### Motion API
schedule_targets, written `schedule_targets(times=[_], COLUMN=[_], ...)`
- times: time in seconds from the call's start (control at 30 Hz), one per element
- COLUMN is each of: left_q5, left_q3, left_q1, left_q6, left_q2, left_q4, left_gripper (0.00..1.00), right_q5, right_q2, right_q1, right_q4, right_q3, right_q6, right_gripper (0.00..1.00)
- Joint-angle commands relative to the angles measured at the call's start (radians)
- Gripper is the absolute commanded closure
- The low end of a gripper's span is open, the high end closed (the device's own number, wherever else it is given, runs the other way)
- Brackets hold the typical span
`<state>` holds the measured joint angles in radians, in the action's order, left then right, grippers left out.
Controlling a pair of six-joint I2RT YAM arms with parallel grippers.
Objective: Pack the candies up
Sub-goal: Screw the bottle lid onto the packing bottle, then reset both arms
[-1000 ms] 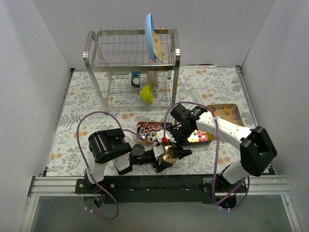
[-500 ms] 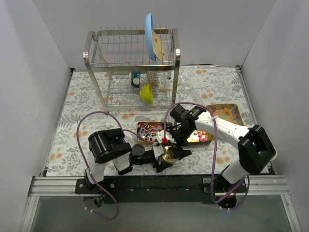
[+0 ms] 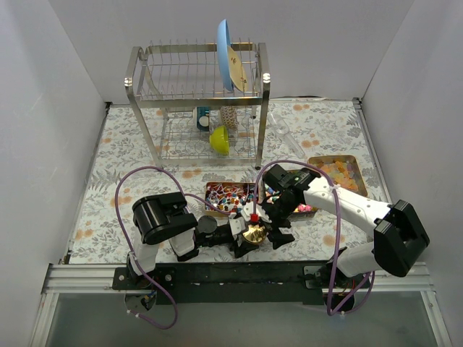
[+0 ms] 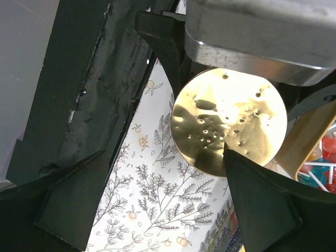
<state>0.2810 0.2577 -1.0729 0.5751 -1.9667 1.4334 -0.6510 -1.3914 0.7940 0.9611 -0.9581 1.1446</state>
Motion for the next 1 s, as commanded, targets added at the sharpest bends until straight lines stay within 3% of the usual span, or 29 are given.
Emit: schedule_targets(times=[0.0,0.03,0.07,0.43,0.57,0.73,0.9,0.97], left_q5=[-0.112,-0.106,-0.095,-0.043,-0.043,-0.133,-0.331,-0.382], left_q3=[-0.086,-0.093,-0.097,-0.181,-0.161,-0.086,0.001,0.056], left_q1=[0.013,0.013,0.013,0.013,0.013,0.016,0.037,0.143], left_q6=[-0.029,-0.018,-0.011,0.057,0.074,0.065,0.051,0.078], left_q2=[-0.112,-0.091,-0.072,0.405,0.706,1.004,1.190,1.236], left_q4=[0.280,0.276,0.250,-0.175,-0.498,-0.835,-1.168,-1.287], left_gripper=[0.31,0.06,0.02,0.02,0.02,0.02,0.02,0.02], right_q5=[0.042,0.048,0.059,0.177,0.269,0.297,0.508,0.598], right_q2=[0.011,0.015,0.017,0.037,0.054,0.123,0.153,0.175], right_q1=[0.002,0.002,0.002,0.002,-0.036,-0.183,-0.338,-0.389], right_q4=[0.045,0.045,0.050,0.018,-0.018,-0.093,-0.147,-0.185], right_q3=[0.015,0.009,-0.005,-0.132,-0.179,-0.189,-0.168,-0.143], right_q6=[-0.066,-0.081,-0.088,-0.248,-0.414,-0.615,-0.749,-0.816], right_gripper=[0.02,0.02,0.02,0.02,0.02,0.02,0.02,0.02])
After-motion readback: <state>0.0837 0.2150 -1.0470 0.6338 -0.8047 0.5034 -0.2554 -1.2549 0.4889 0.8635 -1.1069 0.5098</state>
